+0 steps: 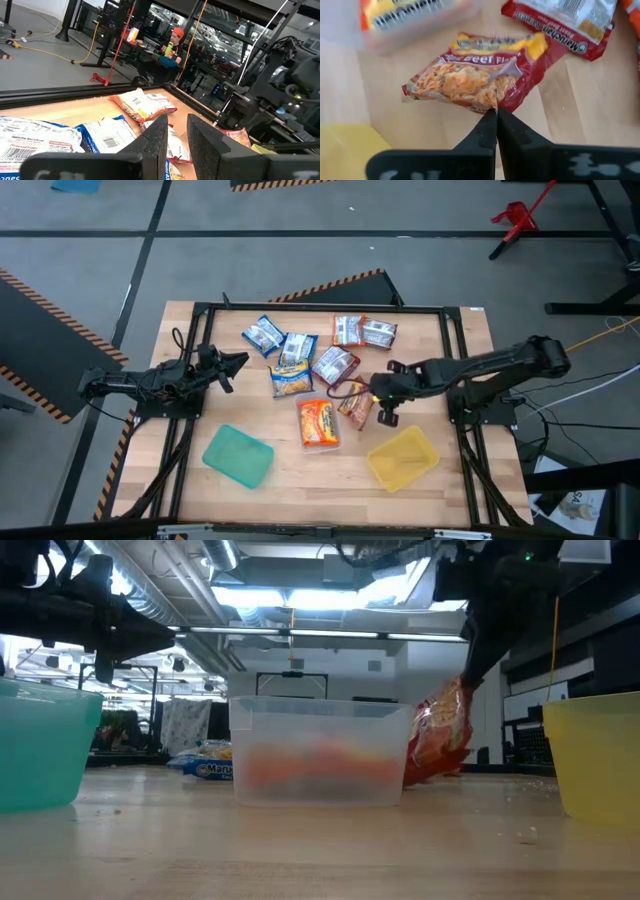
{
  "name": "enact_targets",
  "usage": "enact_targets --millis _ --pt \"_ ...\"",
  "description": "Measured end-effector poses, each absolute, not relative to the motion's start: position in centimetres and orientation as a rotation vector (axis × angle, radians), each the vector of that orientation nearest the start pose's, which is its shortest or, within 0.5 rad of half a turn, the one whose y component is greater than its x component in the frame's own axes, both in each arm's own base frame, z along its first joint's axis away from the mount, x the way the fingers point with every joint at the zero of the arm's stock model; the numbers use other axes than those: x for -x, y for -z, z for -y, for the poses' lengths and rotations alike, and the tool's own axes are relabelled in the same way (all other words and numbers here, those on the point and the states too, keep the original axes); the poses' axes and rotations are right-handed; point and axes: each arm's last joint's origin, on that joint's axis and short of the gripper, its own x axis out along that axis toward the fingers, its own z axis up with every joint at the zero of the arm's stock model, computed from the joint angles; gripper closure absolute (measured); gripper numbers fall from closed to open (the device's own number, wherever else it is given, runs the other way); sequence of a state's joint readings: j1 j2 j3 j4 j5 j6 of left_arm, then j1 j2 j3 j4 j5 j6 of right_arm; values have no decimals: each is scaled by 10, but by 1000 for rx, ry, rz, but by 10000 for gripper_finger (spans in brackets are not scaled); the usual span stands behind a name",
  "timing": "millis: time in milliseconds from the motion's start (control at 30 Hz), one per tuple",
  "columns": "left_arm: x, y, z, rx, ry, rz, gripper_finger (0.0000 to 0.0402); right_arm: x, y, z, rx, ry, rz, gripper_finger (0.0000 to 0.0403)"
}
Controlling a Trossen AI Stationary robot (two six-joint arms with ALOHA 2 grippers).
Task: Sort Maruchan noodles
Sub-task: Put the bottom right red noodle pack into the yellow bin
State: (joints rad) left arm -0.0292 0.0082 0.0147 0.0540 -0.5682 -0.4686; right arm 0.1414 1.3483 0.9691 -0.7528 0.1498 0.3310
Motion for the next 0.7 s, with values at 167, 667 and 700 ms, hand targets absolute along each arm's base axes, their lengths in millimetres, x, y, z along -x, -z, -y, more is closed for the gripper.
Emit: enact_targets --millis 167,667,700 --pt "-93 -173 -13 476 -516 185 335 -246 -246 -38 -154 233 -1053 403" --pt "-93 -173 -13 476 -521 186 335 -243 -248 -42 -152 130 -1071 338" --pt "-93 -173 -13 476 -522 186 335 -247 -247 -42 -140 102 -1066 315"
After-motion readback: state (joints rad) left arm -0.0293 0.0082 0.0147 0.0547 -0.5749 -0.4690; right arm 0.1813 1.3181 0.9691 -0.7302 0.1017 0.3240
